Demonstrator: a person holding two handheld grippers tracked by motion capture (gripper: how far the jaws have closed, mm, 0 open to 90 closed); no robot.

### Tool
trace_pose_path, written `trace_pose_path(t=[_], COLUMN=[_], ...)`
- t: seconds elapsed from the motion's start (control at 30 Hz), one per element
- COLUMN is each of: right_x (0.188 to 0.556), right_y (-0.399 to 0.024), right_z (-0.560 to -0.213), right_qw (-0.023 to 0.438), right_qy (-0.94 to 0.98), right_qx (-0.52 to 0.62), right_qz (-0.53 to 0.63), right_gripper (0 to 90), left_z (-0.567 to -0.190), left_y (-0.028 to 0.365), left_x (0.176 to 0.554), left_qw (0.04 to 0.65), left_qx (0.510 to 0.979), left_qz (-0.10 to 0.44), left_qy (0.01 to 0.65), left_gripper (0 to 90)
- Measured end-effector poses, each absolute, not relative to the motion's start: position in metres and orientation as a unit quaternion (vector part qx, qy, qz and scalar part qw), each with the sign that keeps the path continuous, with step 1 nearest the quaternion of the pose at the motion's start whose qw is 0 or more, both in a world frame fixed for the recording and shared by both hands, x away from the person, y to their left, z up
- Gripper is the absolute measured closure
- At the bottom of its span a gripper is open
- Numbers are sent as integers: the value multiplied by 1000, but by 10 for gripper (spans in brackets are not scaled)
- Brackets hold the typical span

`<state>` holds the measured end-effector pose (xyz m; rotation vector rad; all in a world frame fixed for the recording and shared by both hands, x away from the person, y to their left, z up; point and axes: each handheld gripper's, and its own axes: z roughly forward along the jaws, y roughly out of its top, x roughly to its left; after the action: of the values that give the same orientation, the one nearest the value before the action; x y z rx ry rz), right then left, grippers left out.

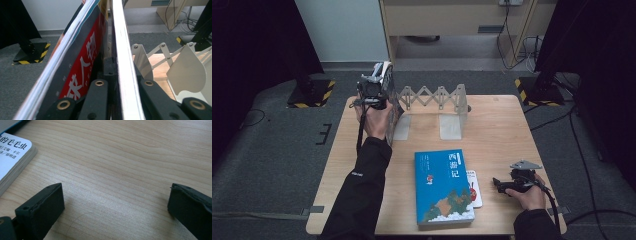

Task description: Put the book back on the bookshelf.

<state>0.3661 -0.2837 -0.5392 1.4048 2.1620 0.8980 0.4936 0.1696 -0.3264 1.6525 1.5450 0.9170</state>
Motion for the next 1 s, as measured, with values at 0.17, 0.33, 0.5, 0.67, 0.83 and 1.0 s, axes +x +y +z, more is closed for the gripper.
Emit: trace_pose_path(t=[0.17,0.33,0.5,0.67,0.83,1.0], right_x=[366,366,366,366,366,366], right_y=[-284,-283,-284,-284,-284,-284], right_z=[-539,-539,-539,-539,-539,-539], right_qw=[204,203,203,203,203,204], right_qy=[775,775,776,776,776,776], right_qx=[504,505,504,504,504,504], right_qz=[322,322,321,321,321,321], right_gripper=[8,8,7,8,7,7], left_z=[-334,-342,-341,-343,-349,-354], left_y=[169,170,170,170,172,177], left_x=[497,499,500,498,490,477], left_qw=[336,336,333,331,359,388], left_qx=[637,634,636,638,634,633], left_qz=[351,352,353,378,376,363], left_qy=[598,601,600,584,572,563], left_gripper=[819,819,815,766,679,643])
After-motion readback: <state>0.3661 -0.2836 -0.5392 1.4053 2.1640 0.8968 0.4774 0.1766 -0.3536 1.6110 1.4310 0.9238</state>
